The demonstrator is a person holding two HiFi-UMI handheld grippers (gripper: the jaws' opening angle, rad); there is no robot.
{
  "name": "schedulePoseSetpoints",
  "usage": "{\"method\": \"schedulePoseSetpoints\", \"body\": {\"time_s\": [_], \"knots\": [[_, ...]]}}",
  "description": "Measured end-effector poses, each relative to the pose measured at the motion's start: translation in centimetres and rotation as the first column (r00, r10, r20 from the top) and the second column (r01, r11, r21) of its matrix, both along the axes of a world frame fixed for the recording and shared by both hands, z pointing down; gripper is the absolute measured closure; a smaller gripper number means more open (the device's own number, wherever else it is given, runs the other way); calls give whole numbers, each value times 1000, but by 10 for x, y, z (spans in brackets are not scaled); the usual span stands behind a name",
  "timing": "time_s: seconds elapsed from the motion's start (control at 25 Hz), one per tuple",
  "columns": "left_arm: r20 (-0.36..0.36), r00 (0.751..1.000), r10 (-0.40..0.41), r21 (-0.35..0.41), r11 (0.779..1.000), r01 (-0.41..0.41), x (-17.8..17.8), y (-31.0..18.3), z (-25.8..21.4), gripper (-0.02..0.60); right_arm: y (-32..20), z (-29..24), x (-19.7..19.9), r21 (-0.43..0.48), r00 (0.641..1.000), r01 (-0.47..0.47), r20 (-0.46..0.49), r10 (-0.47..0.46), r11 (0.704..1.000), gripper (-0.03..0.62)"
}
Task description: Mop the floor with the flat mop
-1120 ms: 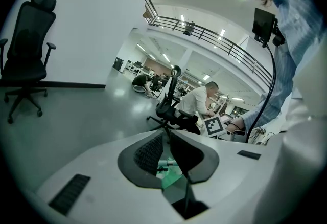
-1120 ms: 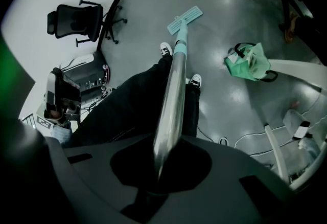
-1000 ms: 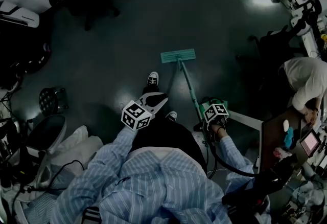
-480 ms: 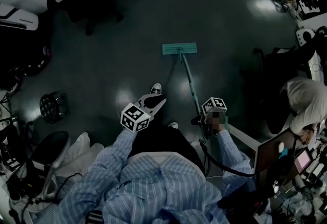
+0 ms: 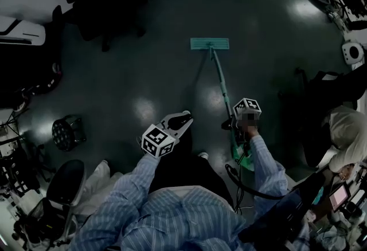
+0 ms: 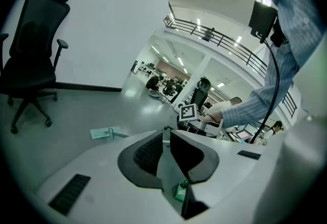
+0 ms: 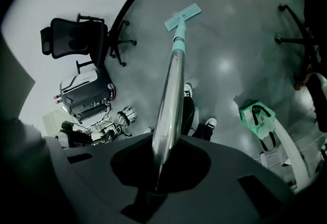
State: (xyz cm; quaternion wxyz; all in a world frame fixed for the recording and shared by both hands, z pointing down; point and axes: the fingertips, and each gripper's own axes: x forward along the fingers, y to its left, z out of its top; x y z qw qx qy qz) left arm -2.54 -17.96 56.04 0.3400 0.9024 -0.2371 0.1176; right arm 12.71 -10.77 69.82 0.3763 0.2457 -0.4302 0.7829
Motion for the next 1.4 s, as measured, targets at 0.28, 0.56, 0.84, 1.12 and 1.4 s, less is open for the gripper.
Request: {"method": "schedulePoseSetpoints", "body": {"time_s": [0.28,0.56,0.84,1.12,1.4], "knots": [[-4,999,-43,-20,999,43,-9,-61,14,538,-142,28,-5,37,1000,-6,-14,7,999,559],[13,991,-135,-76,988,135,-36,-83,39,538,-275,48,-15,81,998,-47,-30,50,996,559],[37,985,-170,-125,977,174,-59,-71,65,538,-365,65,-21,113,994,-21,-107,33,993,559],[48,978,-202,-141,968,206,-75,-62,73,538,-391,64,-38,136,979,-193,-42,200,972,568],[34,981,-193,-100,976,196,-80,-60,59,538,-343,43,-38,117,970,-242,-8,245,963,568]]}}
